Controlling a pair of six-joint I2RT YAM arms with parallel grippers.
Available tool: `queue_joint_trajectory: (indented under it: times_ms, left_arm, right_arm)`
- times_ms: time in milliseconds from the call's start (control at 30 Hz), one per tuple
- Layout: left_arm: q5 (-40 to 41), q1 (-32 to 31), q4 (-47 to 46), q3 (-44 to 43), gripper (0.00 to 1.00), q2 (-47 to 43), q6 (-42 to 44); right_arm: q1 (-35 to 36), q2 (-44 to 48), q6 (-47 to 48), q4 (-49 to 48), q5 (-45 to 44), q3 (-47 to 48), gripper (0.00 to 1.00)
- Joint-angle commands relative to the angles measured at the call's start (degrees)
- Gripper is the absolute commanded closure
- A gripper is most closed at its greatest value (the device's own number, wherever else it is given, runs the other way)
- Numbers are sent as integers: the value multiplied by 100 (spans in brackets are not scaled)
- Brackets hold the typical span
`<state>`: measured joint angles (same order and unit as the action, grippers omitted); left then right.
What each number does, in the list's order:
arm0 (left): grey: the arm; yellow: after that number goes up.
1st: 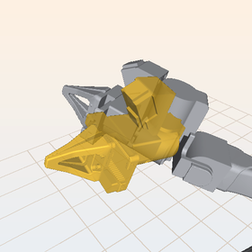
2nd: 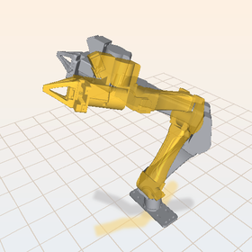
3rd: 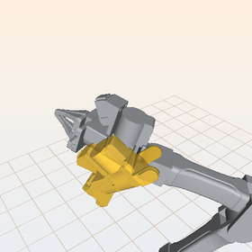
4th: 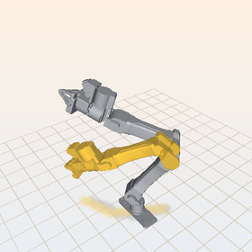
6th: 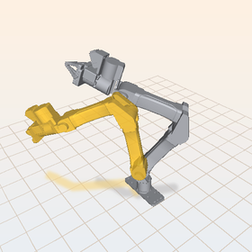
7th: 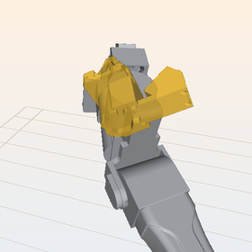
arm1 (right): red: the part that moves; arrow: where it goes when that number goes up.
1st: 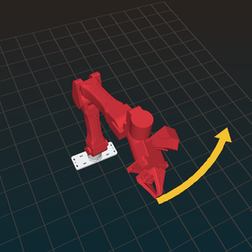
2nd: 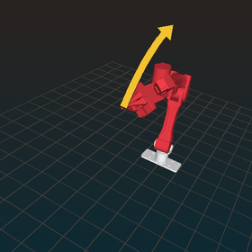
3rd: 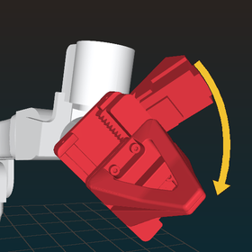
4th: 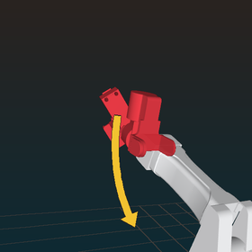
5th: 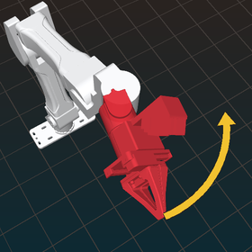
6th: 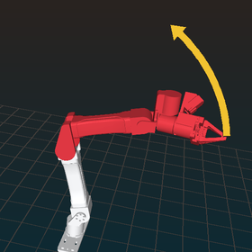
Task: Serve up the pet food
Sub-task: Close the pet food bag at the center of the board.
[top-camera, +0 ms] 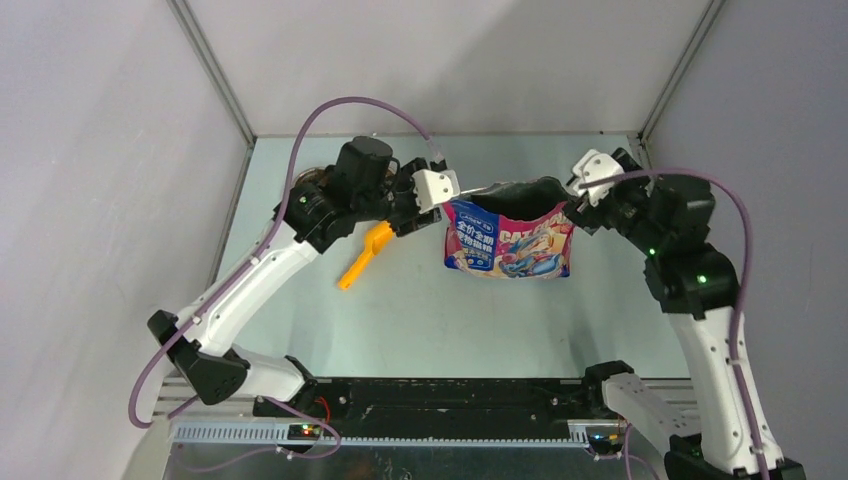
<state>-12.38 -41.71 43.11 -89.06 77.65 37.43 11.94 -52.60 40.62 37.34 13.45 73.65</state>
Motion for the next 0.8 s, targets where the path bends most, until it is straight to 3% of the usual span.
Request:
queue_joint_trajectory:
  times_ms: [0, 100, 167, 367, 500, 567, 767]
  left_arm:
    - [-840, -11, 207, -574, 35, 257, 67]
    - [-1242, -22, 255, -711, 33, 515, 117]
    - [-1408, -31, 265, -762, 33, 662, 155]
    - [-1712, -35, 317, -759, 35, 1031, 277]
    - [-1692, -33, 165, -698, 40, 1146, 217]
    - [-1626, -30, 112, -676, 51, 1231, 157]
    - [-1376, -36, -74, -530, 95, 1275, 84]
  right_arm:
    - [41, 189, 223, 321, 699, 436, 21]
    - [157, 51, -7, 367, 1697, 521, 18]
    - [432, -116, -62, 289, 1911, 522, 17]
    - [1747, -640, 278, -226, 988, 295, 13]
    - [1988, -918, 355, -689, 629, 163, 12]
    - [2003, -1047, 310, -801, 598, 166, 12]
    - [2005, -1170, 298, -920, 686, -61, 11]
